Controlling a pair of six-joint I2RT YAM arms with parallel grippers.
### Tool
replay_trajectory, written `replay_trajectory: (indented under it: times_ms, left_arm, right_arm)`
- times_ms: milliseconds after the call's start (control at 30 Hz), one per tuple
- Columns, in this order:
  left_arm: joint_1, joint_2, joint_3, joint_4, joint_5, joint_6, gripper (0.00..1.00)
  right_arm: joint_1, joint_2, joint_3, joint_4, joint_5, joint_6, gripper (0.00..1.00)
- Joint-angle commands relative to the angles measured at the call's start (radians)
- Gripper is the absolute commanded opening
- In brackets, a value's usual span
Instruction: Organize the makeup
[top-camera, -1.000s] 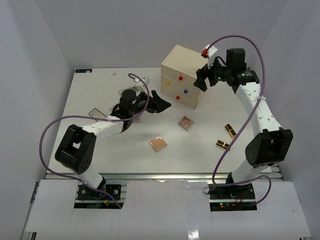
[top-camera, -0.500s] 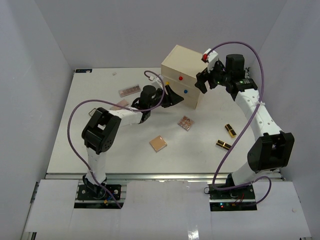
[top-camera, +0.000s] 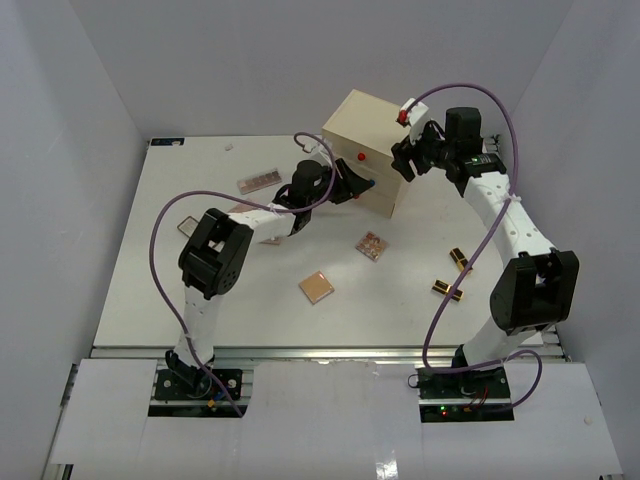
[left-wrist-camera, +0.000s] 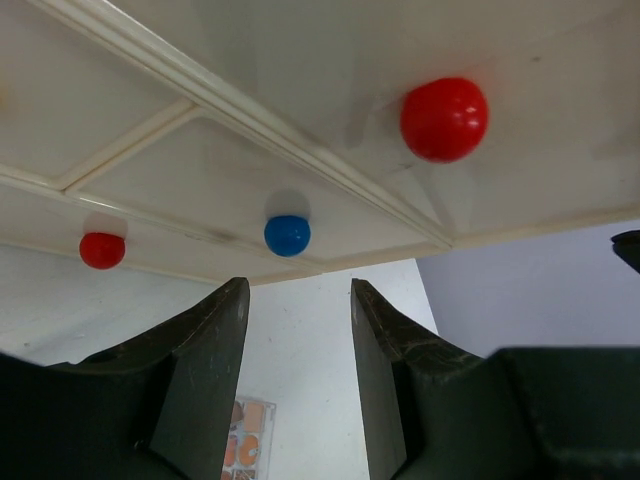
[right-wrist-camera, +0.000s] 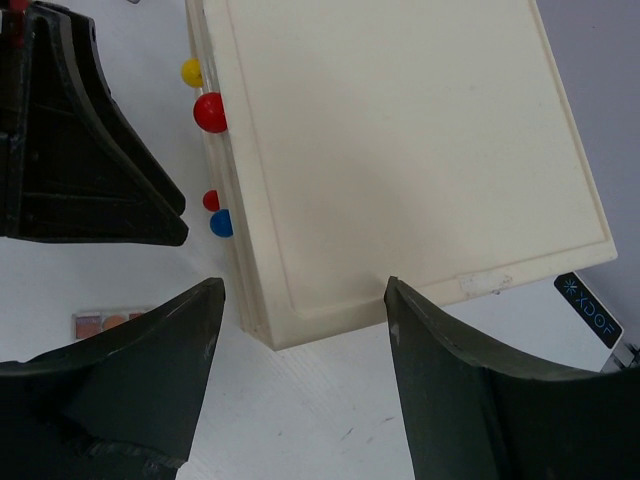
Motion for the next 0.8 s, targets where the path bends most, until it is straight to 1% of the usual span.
replay_trajectory:
  times_ms: [0,367,633,700,767]
  left_arm:
    - [-0.006,0.028,0.061,-0.035,-0.018,-0.025,0.56]
    - [-0.009,0.089,0.123,-0.033,-0.026,-0.062,0.55]
    - [-0.016,0.092,0.129,-0.017,-0.021,-0.072,0.52]
    - [-0.016,0.097,0.135,-0.017,-0.026,-0.072,0.51]
    - [-0.016,0.107,0.148,-0.021,-0.030,-0.075,0.47]
  right_arm:
    - [0.006,0.024,0.041,0.015,0.004,-0.007,0.70]
    - [0.013,0.035,0.033,0.015,-0.003,-0.006,0.66]
    - [0.017,0.039,0.022,0.015,0.000,-0.010,0.65]
    - [0.020,0.040,0.020,0.015,-0.001,-0.010,0.65]
    - [0.021,0.042,0.019,0.015,0.000,-0.008,0.65]
